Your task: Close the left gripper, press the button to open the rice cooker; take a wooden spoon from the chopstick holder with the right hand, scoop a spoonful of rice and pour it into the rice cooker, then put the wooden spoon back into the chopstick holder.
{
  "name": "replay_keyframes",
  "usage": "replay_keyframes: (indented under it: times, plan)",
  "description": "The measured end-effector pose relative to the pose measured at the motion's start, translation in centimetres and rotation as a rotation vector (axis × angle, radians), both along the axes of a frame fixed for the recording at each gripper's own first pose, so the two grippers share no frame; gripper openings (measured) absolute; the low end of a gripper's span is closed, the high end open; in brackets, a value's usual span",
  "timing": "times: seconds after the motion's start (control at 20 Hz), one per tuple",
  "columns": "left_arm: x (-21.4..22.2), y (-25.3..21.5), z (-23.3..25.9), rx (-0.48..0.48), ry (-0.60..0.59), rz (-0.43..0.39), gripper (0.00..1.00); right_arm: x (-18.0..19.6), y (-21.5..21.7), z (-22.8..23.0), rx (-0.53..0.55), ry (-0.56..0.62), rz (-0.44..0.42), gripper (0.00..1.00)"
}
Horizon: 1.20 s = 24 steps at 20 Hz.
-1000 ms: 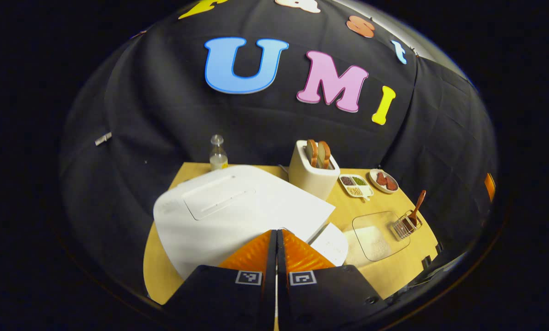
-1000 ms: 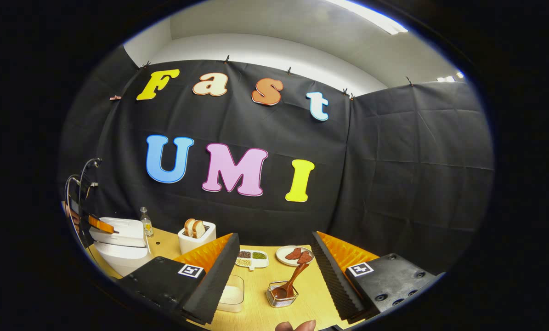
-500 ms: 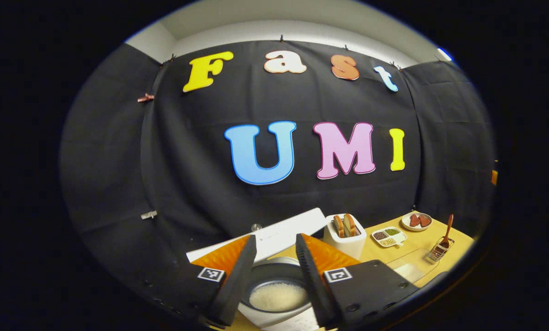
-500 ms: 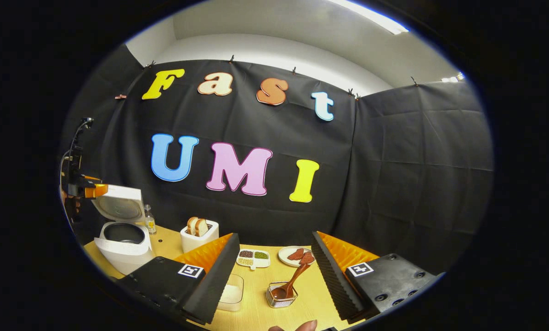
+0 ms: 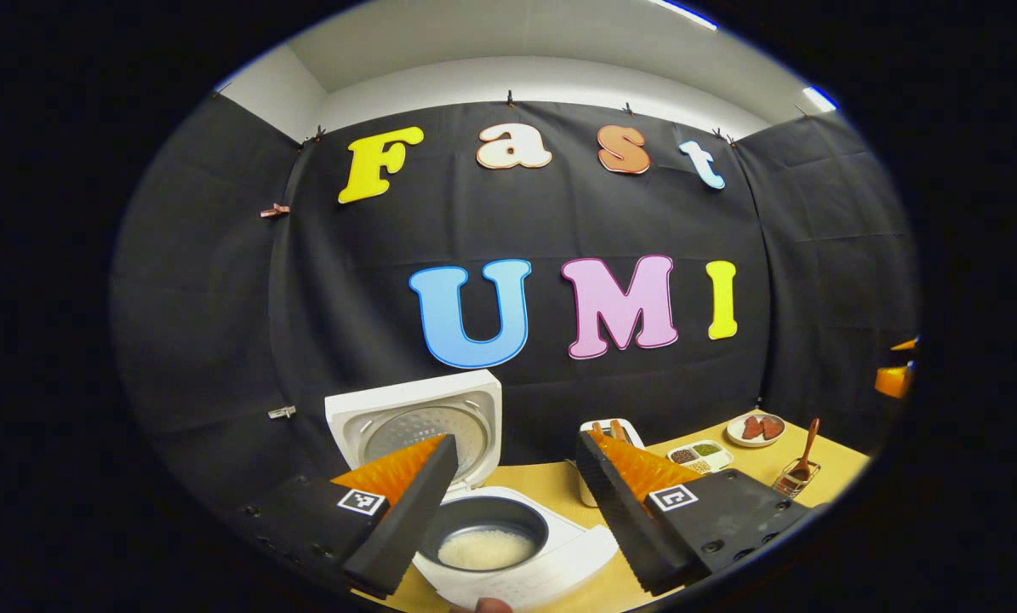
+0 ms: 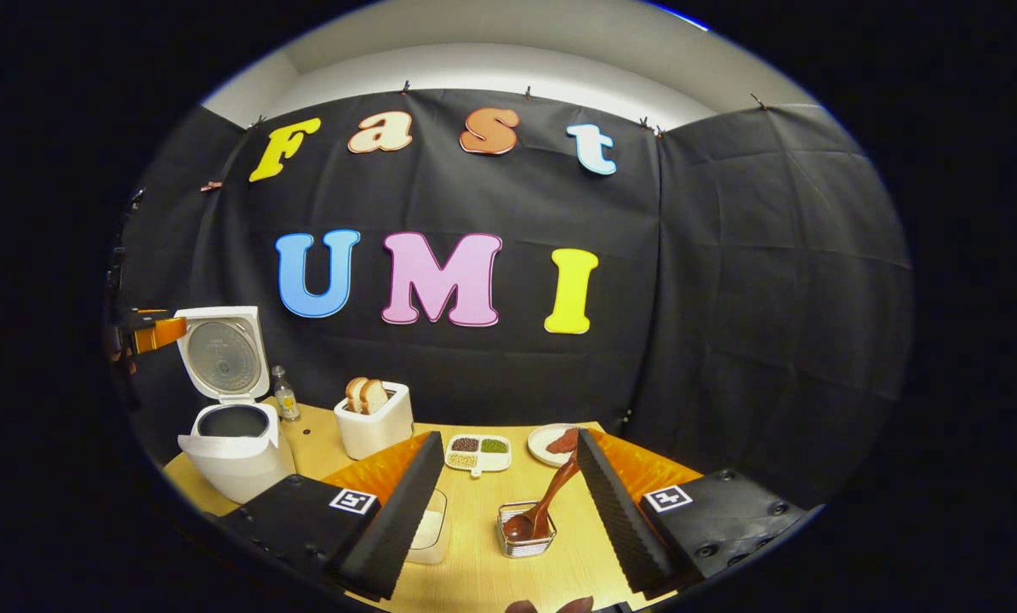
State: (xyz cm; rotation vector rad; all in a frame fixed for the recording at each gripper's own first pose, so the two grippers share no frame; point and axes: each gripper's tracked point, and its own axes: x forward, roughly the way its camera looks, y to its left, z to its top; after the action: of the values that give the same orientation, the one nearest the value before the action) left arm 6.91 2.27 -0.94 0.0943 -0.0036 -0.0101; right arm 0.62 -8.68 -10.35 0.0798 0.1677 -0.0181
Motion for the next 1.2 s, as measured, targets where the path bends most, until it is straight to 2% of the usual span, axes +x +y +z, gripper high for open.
replay_keyframes:
  times: [0.2, 0.35, 0.55, 0.75, 0.9, 1.05, 1.15, 1.2]
  plan:
    - [-1.1, -2.5, -0.8, -0.064, 0.018, 0.008, 0.96, 1.4, -2.2, -4.2, 0.031, 0.067, 0.01, 0.98]
    - [-1.8, -4.1, -1.7, -0.07, 0.02, 0.026, 0.97, 2.8, -3.5, -7.5, 0.053, 0.12, 0.026, 0.98]
    - [-2.2, -6.3, -2.6, -0.064, 0.046, 0.024, 0.97, 5.1, -4.2, -11.6, 0.094, 0.186, 0.088, 0.98]
    - [-2.3, -8.3, -3.2, -0.075, 0.07, 0.032, 0.97, 8.0, -4.7, -16.1, 0.143, 0.267, 0.13, 0.95]
    - [-2.0, -8.6, -3.9, -0.044, 0.09, 0.061, 0.97, 10.1, -4.1, -19.6, 0.192, 0.35, 0.161, 0.84]
    - [-1.9, -9.0, -4.2, -0.036, 0.109, 0.094, 0.97, 11.5, -3.5, -23.3, 0.207, 0.432, 0.176, 0.84]
    - [-1.9, -8.8, -4.7, -0.031, 0.124, 0.126, 0.97, 12.4, -3.6, -24.1, 0.233, 0.435, 0.171, 0.74]
    - [-1.9, -8.7, -4.8, -0.028, 0.131, 0.142, 0.97, 12.7, -3.3, -24.6, 0.254, 0.445, 0.176, 0.62]
